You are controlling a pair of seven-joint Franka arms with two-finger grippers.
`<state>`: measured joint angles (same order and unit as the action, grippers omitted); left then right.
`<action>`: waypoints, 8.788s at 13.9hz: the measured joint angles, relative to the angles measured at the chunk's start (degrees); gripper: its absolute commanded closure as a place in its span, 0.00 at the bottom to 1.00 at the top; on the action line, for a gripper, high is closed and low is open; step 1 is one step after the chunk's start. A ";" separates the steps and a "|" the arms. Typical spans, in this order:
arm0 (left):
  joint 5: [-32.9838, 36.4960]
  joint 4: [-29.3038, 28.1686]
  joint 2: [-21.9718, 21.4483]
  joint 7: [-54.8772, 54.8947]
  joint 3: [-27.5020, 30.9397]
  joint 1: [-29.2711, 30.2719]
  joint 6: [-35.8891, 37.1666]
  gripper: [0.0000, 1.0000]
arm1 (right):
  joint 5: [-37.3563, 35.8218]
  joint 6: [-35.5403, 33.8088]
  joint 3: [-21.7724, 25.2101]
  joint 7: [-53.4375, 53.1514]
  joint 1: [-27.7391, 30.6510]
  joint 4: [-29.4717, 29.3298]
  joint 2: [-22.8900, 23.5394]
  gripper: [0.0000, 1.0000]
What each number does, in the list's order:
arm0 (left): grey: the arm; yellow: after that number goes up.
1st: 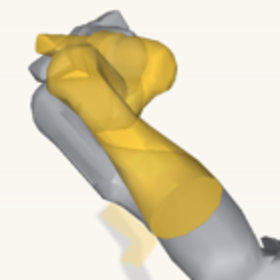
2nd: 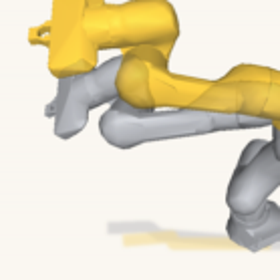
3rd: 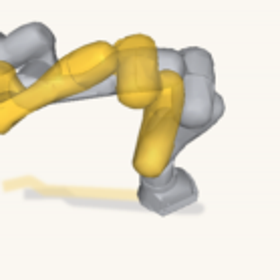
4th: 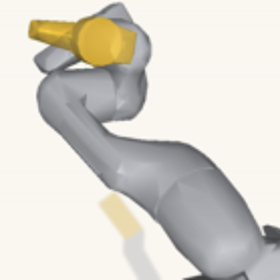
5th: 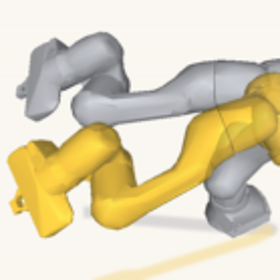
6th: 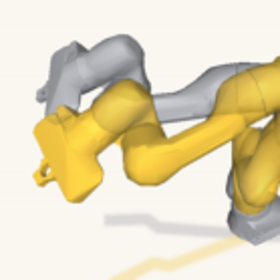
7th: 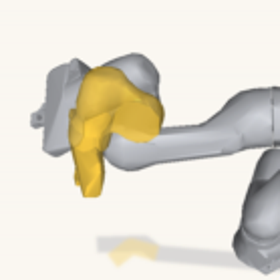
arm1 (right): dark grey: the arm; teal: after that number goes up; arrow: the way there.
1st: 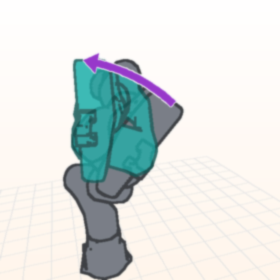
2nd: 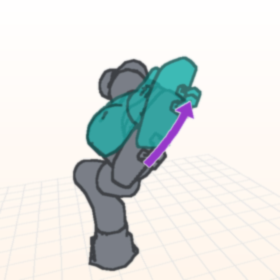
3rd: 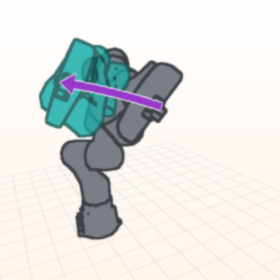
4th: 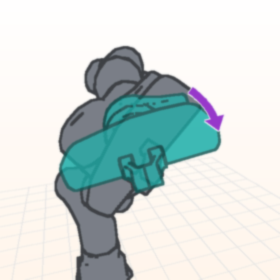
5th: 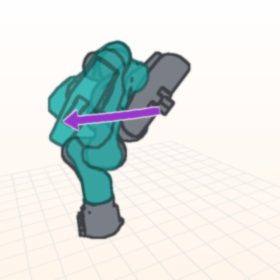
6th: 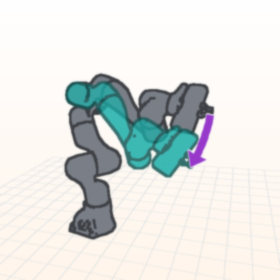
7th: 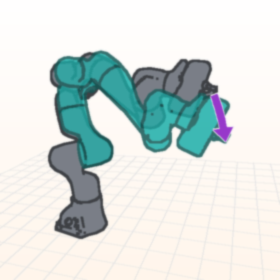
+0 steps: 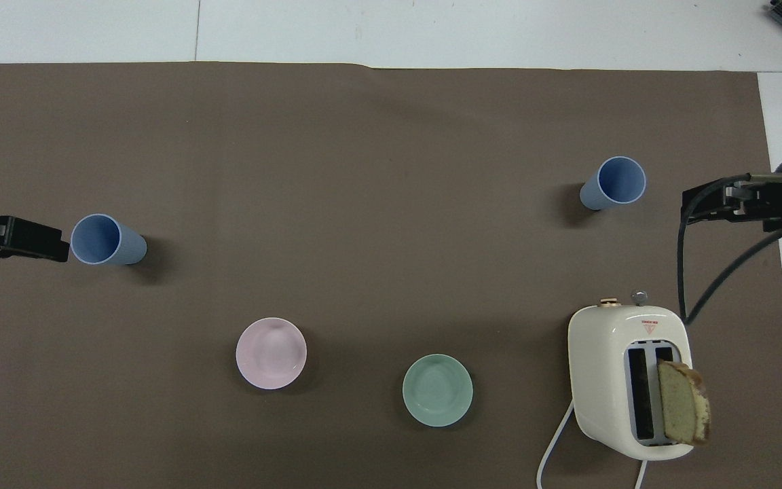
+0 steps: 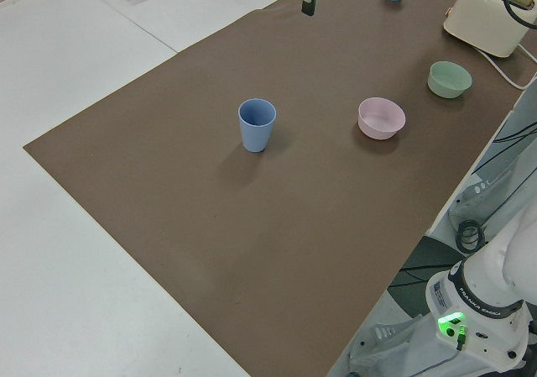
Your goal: Stack blue cups with both arms
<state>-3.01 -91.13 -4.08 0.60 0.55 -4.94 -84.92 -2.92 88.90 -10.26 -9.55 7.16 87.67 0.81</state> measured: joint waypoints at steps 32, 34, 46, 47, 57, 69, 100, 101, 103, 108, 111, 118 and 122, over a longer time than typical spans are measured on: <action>0.06 -16.29 16.34 -4.64 0.25 12.19 -33.20 0.00 | 0.00 0.00 0.17 0.00 0.03 -0.04 0.00 0.00; 0.06 -17.39 16.38 -5.41 0.01 12.18 -34.44 0.00 | 0.00 0.00 0.23 0.00 0.08 -0.04 0.00 0.00; 0.06 -20.60 16.15 -5.98 -0.70 11.93 -36.99 1.00 | 0.00 0.03 0.27 0.00 0.61 -0.04 0.00 0.00; 0.05 -20.59 16.15 -5.98 -0.72 11.93 -37.04 1.00 | 0.00 0.03 0.27 0.00 0.72 -0.04 0.00 0.00; -3.94 -5.32 14.42 -14.21 -1.49 5.62 -23.76 1.00 | 0.00 1.39 0.26 0.00 0.74 -0.04 0.01 0.00; -4.26 -4.98 20.24 -48.88 -2.05 -21.85 -31.81 1.00 | 0.00 6.11 0.28 0.00 1.00 -0.04 3.63 0.00; -4.77 -7.80 13.58 -34.17 0.42 -17.26 -29.69 0.00 | -0.61 34.06 0.46 4.84 5.35 9.65 21.00 0.13; -4.77 -7.80 12.09 -31.37 0.48 -15.59 -27.63 0.00 | -0.62 34.41 0.48 4.84 5.41 9.84 21.12 0.18; -4.75 -7.80 9.39 -25.30 0.57 -12.22 -23.45 0.00 | -0.63 34.51 0.48 4.85 5.65 9.96 21.12 0.32; -4.75 -7.83 4.85 -7.68 0.70 -3.71 -14.96 0.00 | -0.66 34.47 0.52 4.99 6.78 9.96 21.12 1.00; -4.55 -7.82 2.93 1.10 0.77 0.42 -12.49 0.00 | -0.66 34.48 0.47 4.99 6.91 9.88 21.09 1.00; 2.11 -0.55 -0.75 8.01 0.01 2.62 0.06 0.00 | -0.65 30.43 -0.46 4.57 5.80 8.23 17.01 1.00; 2.28 2.19 -0.80 8.01 -0.27 2.56 3.37 0.00 | -0.62 25.04 -0.68 0.04 1.67 4.72 13.83 1.00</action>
<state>-0.73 -88.93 -4.88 8.61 0.28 -2.38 -81.55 -3.54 113.94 -10.95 -9.51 8.84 92.38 14.64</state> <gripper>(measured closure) 0.000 0.956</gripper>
